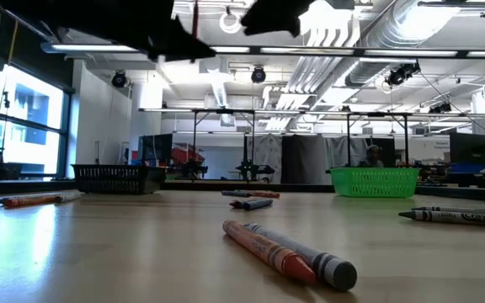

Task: Sort crayons
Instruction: Put the orange crayon into the black bin

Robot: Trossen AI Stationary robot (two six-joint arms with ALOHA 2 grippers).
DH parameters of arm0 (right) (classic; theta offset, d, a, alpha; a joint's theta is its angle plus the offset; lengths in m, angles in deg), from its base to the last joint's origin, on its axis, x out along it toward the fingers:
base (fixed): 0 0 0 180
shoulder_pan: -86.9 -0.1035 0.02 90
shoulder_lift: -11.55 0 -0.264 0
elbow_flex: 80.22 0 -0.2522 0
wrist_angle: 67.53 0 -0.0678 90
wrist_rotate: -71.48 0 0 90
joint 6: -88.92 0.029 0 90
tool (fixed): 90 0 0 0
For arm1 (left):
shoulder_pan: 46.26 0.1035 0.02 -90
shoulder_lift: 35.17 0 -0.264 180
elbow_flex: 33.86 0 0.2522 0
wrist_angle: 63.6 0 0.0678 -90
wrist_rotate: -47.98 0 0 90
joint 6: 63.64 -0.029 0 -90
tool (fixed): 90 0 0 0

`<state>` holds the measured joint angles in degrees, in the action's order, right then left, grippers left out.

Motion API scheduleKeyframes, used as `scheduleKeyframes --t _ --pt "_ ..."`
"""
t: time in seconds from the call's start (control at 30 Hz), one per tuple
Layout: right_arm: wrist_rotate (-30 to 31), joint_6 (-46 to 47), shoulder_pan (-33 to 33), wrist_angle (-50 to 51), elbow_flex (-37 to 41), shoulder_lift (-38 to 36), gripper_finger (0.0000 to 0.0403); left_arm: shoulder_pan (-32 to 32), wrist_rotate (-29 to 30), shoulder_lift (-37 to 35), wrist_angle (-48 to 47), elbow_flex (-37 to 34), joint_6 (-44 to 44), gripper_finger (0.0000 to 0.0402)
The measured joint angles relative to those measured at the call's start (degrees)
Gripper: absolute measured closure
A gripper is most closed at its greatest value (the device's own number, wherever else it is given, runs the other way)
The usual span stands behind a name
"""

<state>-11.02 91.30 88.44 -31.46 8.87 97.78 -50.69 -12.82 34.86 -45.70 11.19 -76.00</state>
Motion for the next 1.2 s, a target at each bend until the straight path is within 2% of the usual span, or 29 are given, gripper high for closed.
scheduleKeyframes --t 0.2,0.37,0.47,0.6,0.67,0.73,0.93,1.07,1.2 --pt "3.1 8.0 0.0 13.29 -0.04 -2.81 0.0271 3.6 11.2 -10.78 -26.37 0.0 5.39 0.0396" --pt "6.79 13.29 -0.02 21.9 0.02 -2.57 0.027 13.64 11.75 -18.56 -47.73 0.0 14.51 0.0396" --pt "7.54 14.45 0.0 22.93 0.97 -2.55 0.027 21.55 10.1 -20.19 -54.81 0.0 17.51 0.0396" --pt "7.54 14.3 0.27 22.76 1.11 -2.53 0.027 32.27 0.76 -18.93 -54.5 0.0 17.5 0.0396" --pt "7.53 14.24 0.5 22.56 1.11 -2.53 0.027 36.82 -5.5 -16.82 -53.92 0.0 16.42 0.0396" --pt "7.53 14.13 0.86 22.42 1.11 -2.53 0.027 40.34 -9.12 -14.04 -53.87 0.0 16.17 0.0396" --pt "7.55 12.73 1.87 22.45 1.11 -2.53 0.027 45.56 -11.29 -5.25 -52.61 0.0 16.2 0.0396" --pt "7.53 12.72 2.25 22.46 1.11 -2.53 0.027 46.16 -15.4 -1.25 -49.55 -0.02 14.36 0.0396" --pt "7.53 12.76 2.23 22.46 1.11 -2.53 0.027 45.69 -16.25 0.58 -46.8 -0.02 13.71 0.0396"
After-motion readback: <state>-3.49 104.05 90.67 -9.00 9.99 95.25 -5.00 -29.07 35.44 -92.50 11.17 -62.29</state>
